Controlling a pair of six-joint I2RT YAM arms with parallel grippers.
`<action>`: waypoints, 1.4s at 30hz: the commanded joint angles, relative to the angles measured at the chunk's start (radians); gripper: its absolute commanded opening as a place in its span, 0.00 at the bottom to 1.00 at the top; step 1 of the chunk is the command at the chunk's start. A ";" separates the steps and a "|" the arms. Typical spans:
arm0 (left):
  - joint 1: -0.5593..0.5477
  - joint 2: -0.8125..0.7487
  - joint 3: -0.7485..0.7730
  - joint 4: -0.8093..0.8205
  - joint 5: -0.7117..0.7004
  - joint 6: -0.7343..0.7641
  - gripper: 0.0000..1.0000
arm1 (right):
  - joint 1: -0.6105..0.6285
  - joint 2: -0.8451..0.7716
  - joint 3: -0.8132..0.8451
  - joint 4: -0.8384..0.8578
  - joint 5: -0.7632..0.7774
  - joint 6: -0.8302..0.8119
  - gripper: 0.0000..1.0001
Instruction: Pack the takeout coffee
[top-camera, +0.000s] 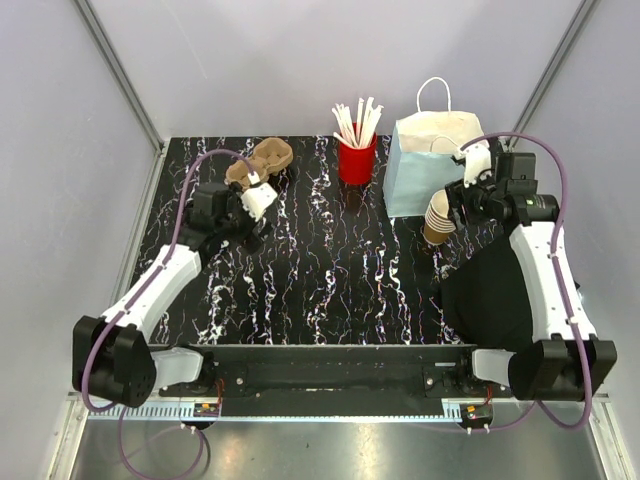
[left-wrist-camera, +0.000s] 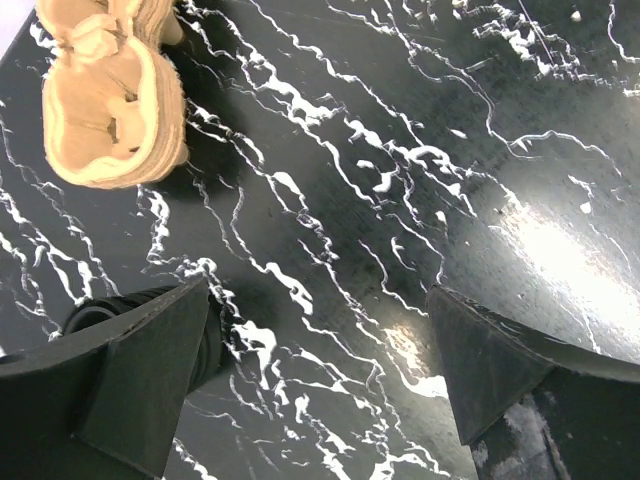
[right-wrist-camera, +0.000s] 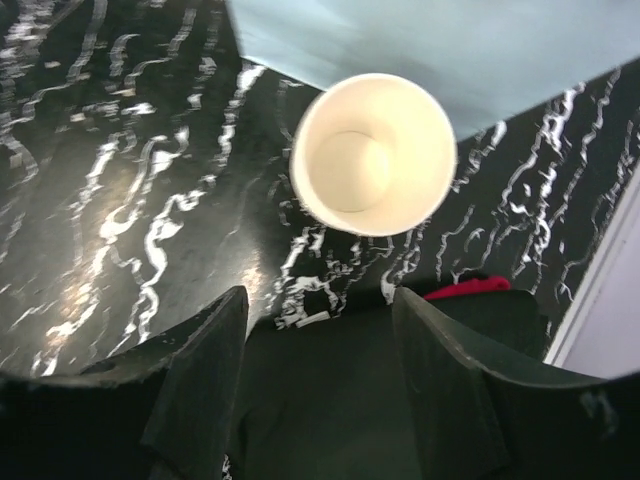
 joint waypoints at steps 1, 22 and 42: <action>0.005 -0.081 -0.068 0.177 0.043 0.000 0.99 | -0.014 0.051 0.004 0.159 0.131 0.072 0.62; 0.017 -0.168 -0.164 0.233 0.100 -0.049 0.99 | -0.062 0.249 -0.083 0.378 0.162 0.144 0.34; 0.020 -0.137 -0.165 0.233 0.124 -0.054 0.99 | -0.062 0.245 -0.074 0.395 0.146 0.174 0.07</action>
